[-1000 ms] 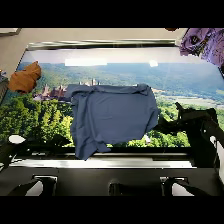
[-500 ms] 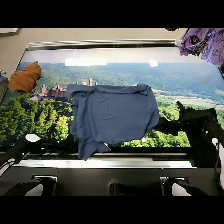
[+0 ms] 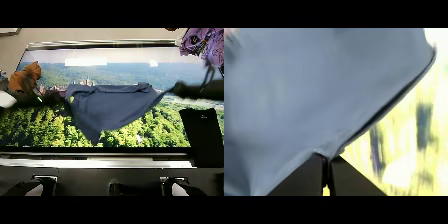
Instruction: Fold the clothes and pants, and hang the long-sleeved shirts on hangers.
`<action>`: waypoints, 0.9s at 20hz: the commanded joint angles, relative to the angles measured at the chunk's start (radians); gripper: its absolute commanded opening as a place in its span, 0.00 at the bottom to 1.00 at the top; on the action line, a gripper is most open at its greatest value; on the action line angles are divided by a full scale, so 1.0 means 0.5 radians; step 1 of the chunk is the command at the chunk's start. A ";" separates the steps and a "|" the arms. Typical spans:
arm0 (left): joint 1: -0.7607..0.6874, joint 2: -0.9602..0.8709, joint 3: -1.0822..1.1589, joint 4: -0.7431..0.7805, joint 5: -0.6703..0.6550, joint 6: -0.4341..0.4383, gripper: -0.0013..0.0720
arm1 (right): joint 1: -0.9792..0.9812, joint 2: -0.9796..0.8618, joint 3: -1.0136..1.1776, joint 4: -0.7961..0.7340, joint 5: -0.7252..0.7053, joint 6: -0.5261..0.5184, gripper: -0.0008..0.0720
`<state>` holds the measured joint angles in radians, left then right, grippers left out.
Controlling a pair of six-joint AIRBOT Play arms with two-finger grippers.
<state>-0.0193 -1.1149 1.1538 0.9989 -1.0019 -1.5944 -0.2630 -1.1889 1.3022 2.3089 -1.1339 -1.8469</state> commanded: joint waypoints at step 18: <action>-0.002 0.587 1.633 1.431 -0.519 -0.565 0.03 | 0.002 0.501 1.646 -0.689 -0.251 0.816 0.05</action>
<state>-0.0200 -0.8005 1.9881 1.6669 -1.2205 -1.8549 -0.2630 -0.8841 2.1212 1.9888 -1.2049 -1.5379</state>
